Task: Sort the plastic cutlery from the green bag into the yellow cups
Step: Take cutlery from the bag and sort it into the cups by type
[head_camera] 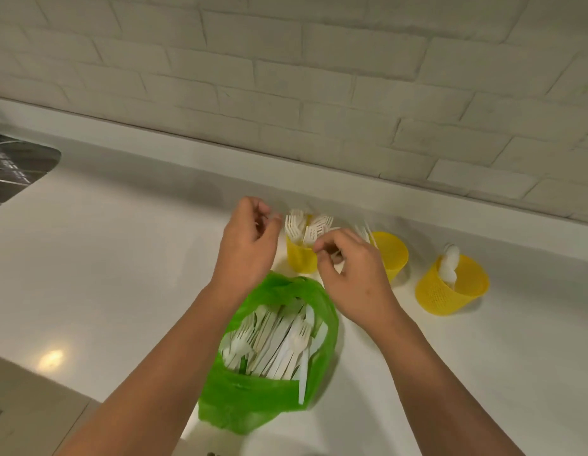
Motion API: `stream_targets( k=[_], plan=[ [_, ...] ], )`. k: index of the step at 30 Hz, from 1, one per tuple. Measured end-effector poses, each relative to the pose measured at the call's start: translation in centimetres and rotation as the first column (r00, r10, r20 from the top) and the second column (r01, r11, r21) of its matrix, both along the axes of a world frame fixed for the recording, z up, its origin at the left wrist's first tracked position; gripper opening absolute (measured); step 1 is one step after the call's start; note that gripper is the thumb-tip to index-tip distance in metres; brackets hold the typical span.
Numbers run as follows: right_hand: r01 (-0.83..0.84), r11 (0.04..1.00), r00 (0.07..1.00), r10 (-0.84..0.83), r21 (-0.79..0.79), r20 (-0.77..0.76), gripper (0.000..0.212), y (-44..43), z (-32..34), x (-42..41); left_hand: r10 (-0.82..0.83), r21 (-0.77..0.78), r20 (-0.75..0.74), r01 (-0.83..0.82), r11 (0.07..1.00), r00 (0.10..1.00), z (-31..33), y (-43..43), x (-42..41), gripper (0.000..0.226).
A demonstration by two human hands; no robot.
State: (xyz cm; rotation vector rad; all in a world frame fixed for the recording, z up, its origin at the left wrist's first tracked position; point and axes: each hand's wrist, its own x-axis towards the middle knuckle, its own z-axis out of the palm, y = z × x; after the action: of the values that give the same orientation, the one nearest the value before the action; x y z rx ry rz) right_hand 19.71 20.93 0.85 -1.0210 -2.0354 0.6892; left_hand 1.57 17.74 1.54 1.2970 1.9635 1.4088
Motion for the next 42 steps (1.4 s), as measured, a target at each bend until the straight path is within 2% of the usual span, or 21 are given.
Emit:
stream_targets(
  k=[3,5,7,10,12,14,15,18,20,22,23,25,27,28,30,33,37,39,42],
  plan=[
    [-0.198,0.938,0.952,0.252,-0.283,0.171,0.015,-2.5,-0.5,0.9,-0.126,-0.041,0.044,0.127,0.991,0.991,-0.7,-4.2,0.2,0.012],
    [-0.274,0.848,0.835,0.444,-0.454,0.326,0.012,-4.0,-1.5,1.2,-0.098,-0.048,-0.051,0.096,0.994,0.994,-2.3,-6.8,0.7,0.018],
    [-0.27,0.786,0.718,0.549,-0.557,0.427,0.014,-5.7,-2.7,1.0,-0.081,-0.094,-0.141,0.068,0.993,0.987,-4.4,-9.2,1.2,0.02],
    [-0.125,0.809,0.698,0.483,-0.574,0.528,0.019,-7.3,-4.6,0.8,-0.202,-0.242,-0.156,0.161,0.957,0.967,-7.4,-11.6,1.7,0.018],
    [-0.014,0.83,0.682,0.416,-0.558,0.601,0.023,-7.8,-5.9,0.8,-0.298,-0.372,-0.26,0.19,0.909,0.918,-9.0,-12.4,1.9,0.016],
    [0.052,0.834,0.68,0.374,-0.55,0.631,0.019,-8.5,-6.6,0.7,-0.345,-0.489,-0.342,0.147,0.86,0.874,-10.0,-13.0,2.1,0.029],
    [0.079,0.823,0.71,0.35,-0.562,0.612,0.016,-8.5,-7.0,0.6,-0.347,-0.528,-0.359,0.118,0.841,0.867,-10.5,-12.9,2.2,0.04],
    [0.138,0.771,0.85,0.23,-0.622,0.475,0.023,-8.9,-7.7,0.0,-0.336,-0.591,-0.376,0.056,0.805,0.864,-11.2,-12.9,2.9,0.059],
    [0.185,0.702,0.923,0.116,-0.687,0.368,0.019,-9.1,-8.1,-0.5,-0.321,-0.614,-0.365,0.033,0.789,0.874,-11.4,-13.0,3.3,0.062],
    [0.211,0.607,0.962,0.008,-0.767,0.271,0.006,-9.4,-8.2,-1.0,-0.291,-0.614,-0.384,-0.007,0.789,0.876,-11.3,-13.1,3.3,0.058],
    [0.201,0.554,0.977,-0.049,-0.808,0.209,0.007,-9.6,-8.1,-1.1,-0.287,-0.609,-0.406,-0.022,0.793,0.868,-11.3,-13.0,3.3,0.054],
    [0.19,0.496,0.979,-0.16,-0.848,0.126,0.015,-10.0,-8.1,-1.3,-0.289,-0.608,-0.417,-0.028,0.793,0.862,-11.0,-12.9,3.3,0.048],
    [0.231,0.511,0.967,-0.214,-0.828,0.138,0.025,-10.4,-8.4,-1.3,-0.289,-0.622,-0.398,-0.025,0.783,0.871,-10.8,-12.6,3.3,0.048],
    [0.245,0.523,0.962,-0.234,-0.816,0.139,0.025,-10.6,-8.8,-1.4,-0.289,-0.633,-0.386,-0.024,0.774,0.876,-10.7,-12.4,3.2,0.047],
    [0.246,0.534,0.96,-0.249,-0.809,0.128,0.01,-11.0,-9.3,-1.7,-0.279,-0.653,-0.341,-0.013,0.757,0.898,-10.4,-12.1,3.3,0.039],
    [0.286,0.54,0.951,-0.263,-0.791,0.164,0.034,-11.2,-9.8,-2.3,-0.25,-0.663,-0.244,0.027,0.748,0.937,-10.4,-11.9,3.6,0.018],
    [0.333,0.501,0.926,-0.332,-0.799,0.178,0.039,-11.1,-10.5,-2.8,-0.22,-0.665,-0.121,0.085,0.742,0.968,-10.3,-11.7,3.7,0.023],
    [0.327,0.478,0.921,-0.355,-0.815,0.161,0.045,-11.0,-11.0,-2.8,-0.213,-0.665,-0.089,0.101,0.74,0.973,-10.0,-11.7,3.4,0.034],
    [0.272,0.448,0.924,-0.37,-0.852,0.101,0.031,-10.6,-11.2,-2.5,-0.221,-0.675,-0.083,0.108,0.73,0.972,-9.4,-11.5,3.0,0.042]
  ],
)
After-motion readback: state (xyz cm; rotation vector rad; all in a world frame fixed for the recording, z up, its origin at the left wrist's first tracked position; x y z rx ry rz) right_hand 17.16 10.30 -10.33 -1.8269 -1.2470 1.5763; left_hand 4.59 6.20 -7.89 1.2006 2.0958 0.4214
